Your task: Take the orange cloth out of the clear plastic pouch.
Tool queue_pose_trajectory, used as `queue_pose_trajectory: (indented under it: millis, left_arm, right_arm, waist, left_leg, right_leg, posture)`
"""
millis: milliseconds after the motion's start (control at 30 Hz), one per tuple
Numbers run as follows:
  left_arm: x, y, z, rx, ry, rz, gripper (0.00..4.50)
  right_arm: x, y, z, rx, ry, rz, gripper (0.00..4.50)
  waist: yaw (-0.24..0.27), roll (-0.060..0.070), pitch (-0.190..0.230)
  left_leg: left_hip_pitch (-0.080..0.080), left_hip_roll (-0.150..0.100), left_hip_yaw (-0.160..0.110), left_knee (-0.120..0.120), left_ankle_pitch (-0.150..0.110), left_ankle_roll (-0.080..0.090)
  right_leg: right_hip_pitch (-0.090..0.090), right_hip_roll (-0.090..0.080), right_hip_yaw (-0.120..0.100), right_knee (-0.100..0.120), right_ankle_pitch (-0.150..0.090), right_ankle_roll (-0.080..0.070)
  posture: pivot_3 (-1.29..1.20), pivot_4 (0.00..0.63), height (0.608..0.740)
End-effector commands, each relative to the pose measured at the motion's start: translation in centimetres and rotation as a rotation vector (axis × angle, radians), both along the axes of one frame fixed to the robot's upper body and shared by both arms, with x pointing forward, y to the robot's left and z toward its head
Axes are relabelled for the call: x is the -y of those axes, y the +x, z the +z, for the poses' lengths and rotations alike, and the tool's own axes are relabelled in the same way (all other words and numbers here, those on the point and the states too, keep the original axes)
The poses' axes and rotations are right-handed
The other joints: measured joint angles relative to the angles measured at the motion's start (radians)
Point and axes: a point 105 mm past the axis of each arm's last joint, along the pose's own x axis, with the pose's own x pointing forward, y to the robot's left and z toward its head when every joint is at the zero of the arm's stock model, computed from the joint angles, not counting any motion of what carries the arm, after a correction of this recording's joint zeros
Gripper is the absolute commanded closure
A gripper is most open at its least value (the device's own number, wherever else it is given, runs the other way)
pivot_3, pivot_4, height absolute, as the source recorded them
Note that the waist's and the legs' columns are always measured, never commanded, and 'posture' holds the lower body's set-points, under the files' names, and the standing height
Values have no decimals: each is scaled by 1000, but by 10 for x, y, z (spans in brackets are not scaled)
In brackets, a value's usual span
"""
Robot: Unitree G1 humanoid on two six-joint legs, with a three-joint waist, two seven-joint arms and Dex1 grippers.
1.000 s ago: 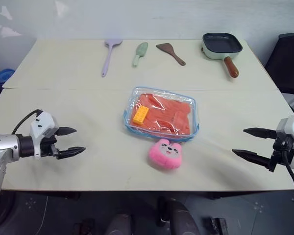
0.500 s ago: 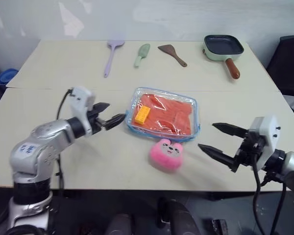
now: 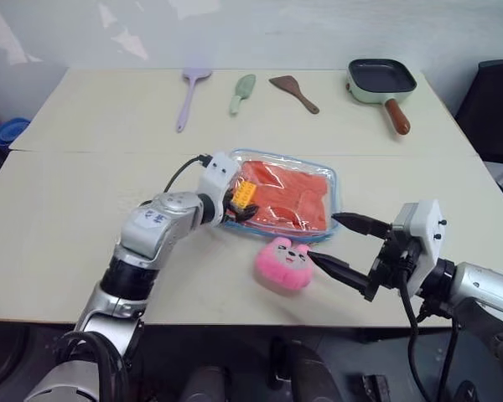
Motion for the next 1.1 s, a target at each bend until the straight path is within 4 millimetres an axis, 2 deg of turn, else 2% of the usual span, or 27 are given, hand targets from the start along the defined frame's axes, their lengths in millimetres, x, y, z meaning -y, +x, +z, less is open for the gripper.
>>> queue_pose_trajectory:
  millis: [33,133,367,400,500,533,567,633,667,700,767,800,833,867,900,967,1033,1100]
  left_arm:
    - [9,5,8,40,-4,-27,35]
    - [8,7,6,26,-10,-17,617]
    - [3,8,8,27,-3,1,2813]
    - [2,7,10,24,-11,2,2968]
    - [-6,6,21,35,-59,9,2940]
    - [-15,6,29,55,-96,26,2940]
    - [-26,7,37,65,-135,56,2940]
    - [-72,8,48,81,-195,171,2940]
    - [-88,7,49,83,-202,216,2940]
    - [-120,6,44,84,-175,310,2940]
    - [-162,0,35,76,-122,430,2940]
    - [-190,-7,27,71,-68,507,2940]
    - [-205,-11,23,68,-32,547,2940]
    - [-237,-24,11,52,27,630,2940]
    - [-259,-34,4,41,66,682,2940]
    - [-286,-52,-6,27,109,746,2940]
    - [-295,-60,-12,24,114,775,2940]
    - [-300,-66,-17,28,111,802,2207]
  right_arm:
    - [-4,-2,8,43,16,9,0]
    - [-5,-2,10,47,17,5,0]
    - [-4,-1,11,54,11,1,0]
    - [-4,0,11,53,9,4,0]
    - [-5,0,11,46,-3,28,0]
    - [-6,0,10,40,-12,47,0]
    - [-6,0,10,34,-22,66,0]
    - [-9,1,8,20,-47,116,0]
    - [-9,2,8,16,-55,132,0]
    - [-10,3,8,12,-58,151,0]
    - [-11,3,8,8,-59,173,0]
    - [-12,4,8,4,-59,190,0]
    - [-12,4,8,1,-59,200,0]
    - [-14,4,7,-6,-61,220,0]
    - [-15,5,6,-12,-63,234,0]
    - [-17,6,4,-19,-68,259,0]
    - [-18,8,4,-22,-69,276,0]
    - [-19,10,3,-23,-72,291,0]
  waist:
    - [0,0,0]
    - [-2,0,0]
    - [0,0,0]
    - [0,0,0]
    - [-2,0,0]
    - [-3,0,0]
    - [-4,0,0]
    - [-10,-1,0]
    - [-17,-1,1]
    - [-20,-1,1]
    - [-29,-1,1]
    - [-27,-1,1]
    - [-27,-1,1]
    - [-27,-1,1]
    - [-26,-1,1]
    - [-25,-2,1]
    - [-9,-4,1]
    - [4,-4,1]
  left_leg:
    - [0,0,0,0,0,0]
    - [0,0,0,0,0,0]
    - [0,0,0,0,0,0]
    - [0,0,0,0,0,0]
    - [0,0,0,0,0,0]
    - [0,0,0,0,0,0]
    - [0,0,0,0,0,0]
    - [0,1,0,0,1,-1]
    - [0,1,1,0,1,-1]
    - [0,1,1,0,1,-2]
    - [1,2,1,-2,1,-3]
    - [1,2,1,-2,2,-3]
    - [2,2,0,-1,2,-3]
    - [2,2,-1,-1,2,-3]
    - [2,1,-1,-1,1,-3]
    - [0,2,-2,-1,1,-3]
    - [-1,2,-3,-1,1,-2]
    - [-1,1,-4,0,0,0]
  right_leg:
    - [0,0,0,0,0,0]
    - [0,0,0,0,0,0]
    - [0,0,0,0,0,0]
    - [0,0,0,0,0,0]
    - [0,0,0,0,0,0]
    - [0,0,0,0,0,0]
    - [-1,0,0,1,0,0]
    - [-4,0,0,2,0,0]
    - [-5,0,1,2,0,0]
    - [-6,0,1,3,0,-1]
    - [-6,1,0,4,-1,-3]
    - [-6,1,0,4,-2,-3]
    - [-6,1,-1,4,-2,-3]
    - [-7,0,-1,4,-2,-3]
    - [-7,0,-1,3,-2,-3]
    - [-8,0,-2,2,-2,-3]
    - [-8,-2,-3,2,-2,-3]
    - [-7,-3,-4,1,-2,-3]
  posture:
    - [0,150,740]
    - [0,150,740]
    - [0,150,740]
    - [0,150,740]
    - [0,150,740]
    - [0,150,740]
    - [0,150,740]
    - [0,150,740]
    - [0,150,740]
    - [0,150,740]
    - [0,150,740]
    - [0,150,740]
    - [0,150,740]
    - [0,150,740]
    - [0,150,740]
    - [0,150,740]
    - [0,150,740]
    - [0,150,740]
